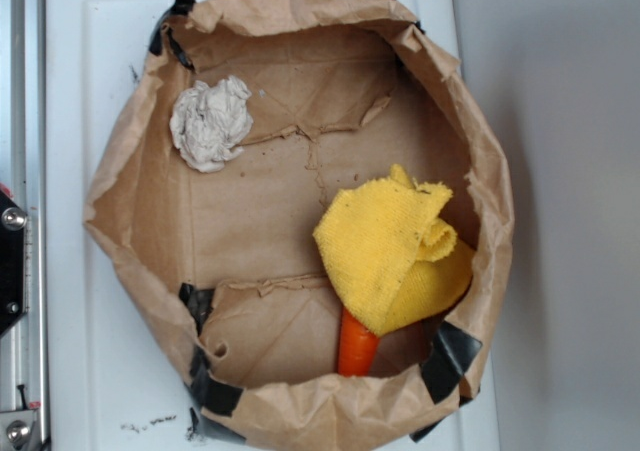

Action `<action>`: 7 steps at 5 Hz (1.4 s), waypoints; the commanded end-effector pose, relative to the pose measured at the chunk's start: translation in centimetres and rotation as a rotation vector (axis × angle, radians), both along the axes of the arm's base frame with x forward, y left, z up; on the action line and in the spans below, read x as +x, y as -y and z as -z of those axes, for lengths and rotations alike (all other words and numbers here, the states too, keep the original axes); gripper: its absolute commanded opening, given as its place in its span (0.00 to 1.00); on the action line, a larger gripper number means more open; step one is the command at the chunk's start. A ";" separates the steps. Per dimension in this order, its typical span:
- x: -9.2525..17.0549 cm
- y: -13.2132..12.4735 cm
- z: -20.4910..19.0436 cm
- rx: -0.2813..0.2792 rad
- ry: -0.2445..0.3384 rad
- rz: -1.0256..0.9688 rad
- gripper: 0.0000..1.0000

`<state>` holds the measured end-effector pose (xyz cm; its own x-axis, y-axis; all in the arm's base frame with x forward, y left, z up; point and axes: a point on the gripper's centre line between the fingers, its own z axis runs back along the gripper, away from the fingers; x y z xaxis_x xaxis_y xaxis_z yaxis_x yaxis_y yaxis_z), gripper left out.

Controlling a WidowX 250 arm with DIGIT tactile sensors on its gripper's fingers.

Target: Grab the white paper.

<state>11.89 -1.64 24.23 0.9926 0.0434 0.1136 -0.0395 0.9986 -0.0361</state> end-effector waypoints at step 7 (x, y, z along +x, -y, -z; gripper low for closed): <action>13.2 -7.6 -1.1 -0.154 0.208 0.018 1.00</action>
<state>25.05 5.83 23.34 0.9644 0.0507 0.2594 0.0070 0.9762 -0.2167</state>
